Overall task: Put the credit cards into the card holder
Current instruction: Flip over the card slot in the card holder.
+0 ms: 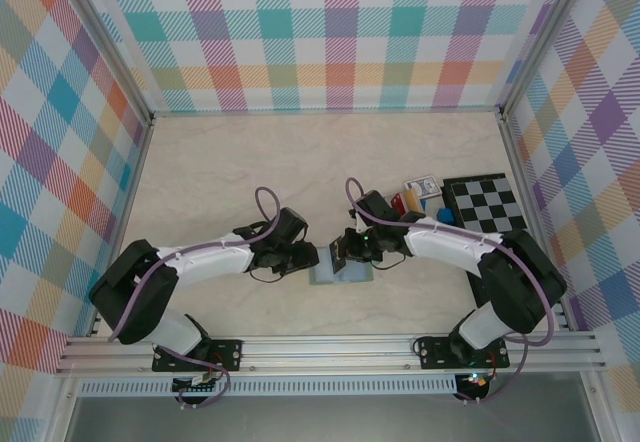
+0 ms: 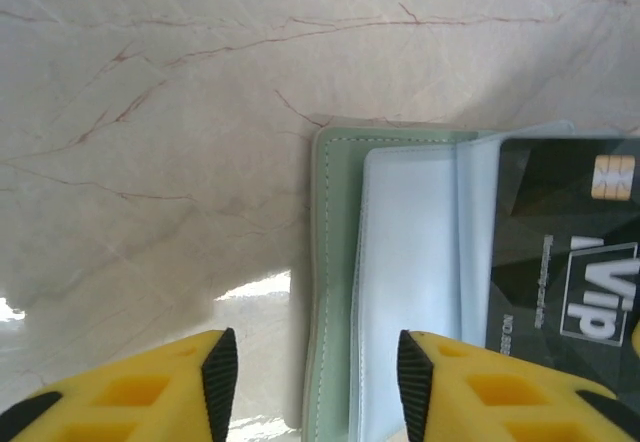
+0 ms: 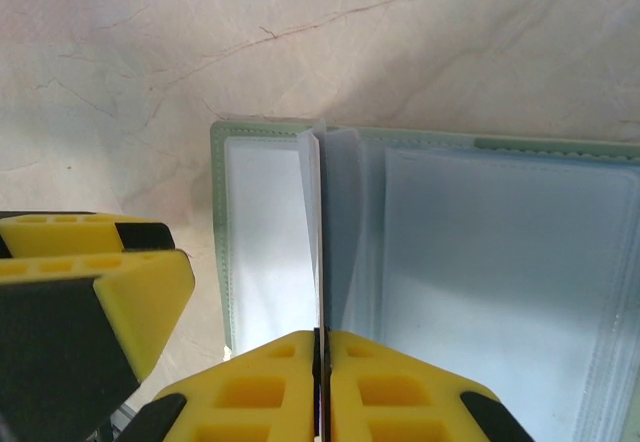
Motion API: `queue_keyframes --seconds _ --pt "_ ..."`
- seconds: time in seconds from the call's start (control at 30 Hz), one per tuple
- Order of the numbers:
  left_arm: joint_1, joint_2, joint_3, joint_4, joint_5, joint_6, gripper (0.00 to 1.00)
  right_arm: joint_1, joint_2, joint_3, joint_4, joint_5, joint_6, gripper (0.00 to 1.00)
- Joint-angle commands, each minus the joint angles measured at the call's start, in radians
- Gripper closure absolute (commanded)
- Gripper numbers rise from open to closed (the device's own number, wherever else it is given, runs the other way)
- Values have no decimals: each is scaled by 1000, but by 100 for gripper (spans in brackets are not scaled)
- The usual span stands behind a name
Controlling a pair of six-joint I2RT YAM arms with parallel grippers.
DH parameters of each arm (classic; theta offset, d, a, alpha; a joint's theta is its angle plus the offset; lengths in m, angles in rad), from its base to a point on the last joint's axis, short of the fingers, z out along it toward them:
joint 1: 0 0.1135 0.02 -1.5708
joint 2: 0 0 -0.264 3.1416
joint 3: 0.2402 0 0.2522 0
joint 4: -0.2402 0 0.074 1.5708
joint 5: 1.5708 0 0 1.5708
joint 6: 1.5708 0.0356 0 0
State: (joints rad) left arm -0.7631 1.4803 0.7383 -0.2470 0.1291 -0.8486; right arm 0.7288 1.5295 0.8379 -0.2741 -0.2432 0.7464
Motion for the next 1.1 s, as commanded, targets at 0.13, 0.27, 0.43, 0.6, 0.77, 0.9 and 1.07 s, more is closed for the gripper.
queue_keyframes --seconds 0.13,0.27,0.43,0.6,0.77,0.9,1.07 --pt "3 37 30 32 26 33 47 8 -9 29 -45 34 -12 89" --pt "3 102 60 37 67 47 50 8 -18 23 -52 36 -7 89" --pt "1 142 87 22 77 59 64 8 -51 20 -111 98 -5 89" --pt "0 148 85 0 64 69 75 6 -111 22 -297 296 24 88" --pt "1 152 82 0 74 74 77 7 -223 -25 -194 242 10 88" --pt "0 151 84 -2 71 77 78 11 -256 -52 -36 117 11 89" --pt "-2 155 85 -4 70 75 79 14 -144 -84 99 14 52 91"
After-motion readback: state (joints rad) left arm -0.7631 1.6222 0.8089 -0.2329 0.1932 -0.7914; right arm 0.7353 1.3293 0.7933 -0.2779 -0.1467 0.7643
